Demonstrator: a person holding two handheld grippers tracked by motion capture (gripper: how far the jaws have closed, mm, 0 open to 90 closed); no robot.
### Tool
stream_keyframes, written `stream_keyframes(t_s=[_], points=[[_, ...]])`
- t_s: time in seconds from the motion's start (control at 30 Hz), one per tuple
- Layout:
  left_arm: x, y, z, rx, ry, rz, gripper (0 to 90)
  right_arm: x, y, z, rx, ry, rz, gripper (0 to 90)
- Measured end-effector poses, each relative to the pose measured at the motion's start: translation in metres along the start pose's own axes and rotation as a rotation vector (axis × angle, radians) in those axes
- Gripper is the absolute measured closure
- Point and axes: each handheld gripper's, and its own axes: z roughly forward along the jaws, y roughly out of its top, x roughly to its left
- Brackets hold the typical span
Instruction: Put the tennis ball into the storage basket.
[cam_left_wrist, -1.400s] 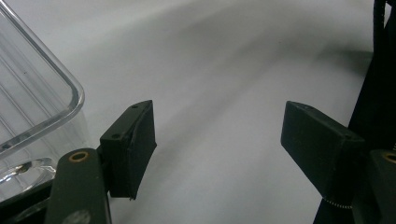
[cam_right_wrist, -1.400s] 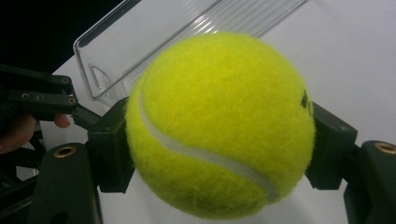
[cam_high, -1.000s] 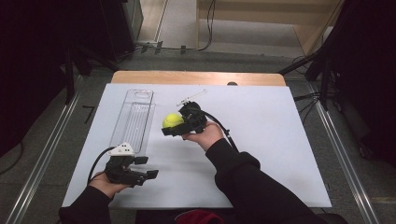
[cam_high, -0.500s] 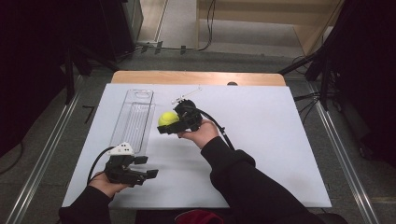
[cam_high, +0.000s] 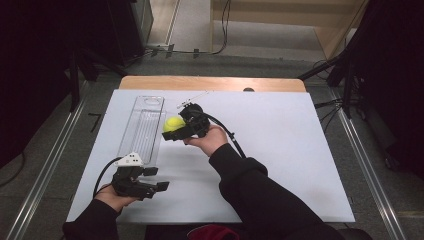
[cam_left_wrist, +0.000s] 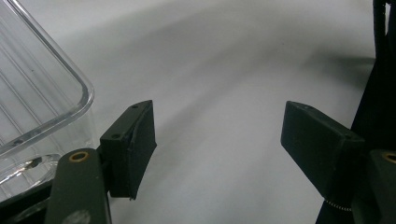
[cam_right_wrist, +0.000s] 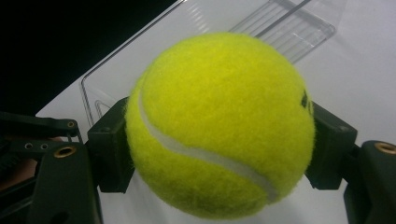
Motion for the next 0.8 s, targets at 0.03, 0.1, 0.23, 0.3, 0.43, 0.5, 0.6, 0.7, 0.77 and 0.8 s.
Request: stream_keyframes(t_s=[0.03,0.1,0.23,0.3,0.43,0.5,0.6,0.7,0.77,0.8], points=[[0.0,0.0,0.0,0.0,0.0,0.0,26.9,0.001,0.001,0.001,-0.001,0.002,-0.005,23.5],[0.0,0.0,0.0,0.0,-0.001,-0.001,27.0,0.002,0.003,0.003,0.001,0.004,-0.007,23.5],[0.0,0.0,0.0,0.0,-0.001,-0.001,27.0,0.004,0.007,0.006,0.001,0.005,-0.006,23.5],[0.0,0.0,0.001,0.001,0.003,-0.002,27.0,0.004,0.009,0.007,0.002,0.005,-0.009,23.4],[0.001,-0.001,0.001,-0.001,0.005,-0.002,27.0,0.005,0.013,0.01,0.002,0.011,-0.002,23.5],[0.001,-0.001,0.001,0.0,0.005,-0.003,27.0,0.006,0.015,0.012,0.005,0.011,-0.004,23.5],[0.001,-0.001,0.0,-0.002,0.004,-0.004,27.0,0.007,0.018,0.015,0.01,0.01,-0.007,23.5],[0.001,-0.001,0.0,-0.004,0.003,-0.004,27.0,0.008,0.021,0.017,0.014,0.011,-0.007,23.5],[0.001,-0.001,0.0,-0.004,0.003,-0.003,27.0,0.008,0.024,0.017,0.009,0.014,-0.008,23.5],[0.001,-0.001,0.0,-0.004,0.002,-0.004,27.0,0.008,0.025,0.017,0.008,0.013,-0.011,23.5]])
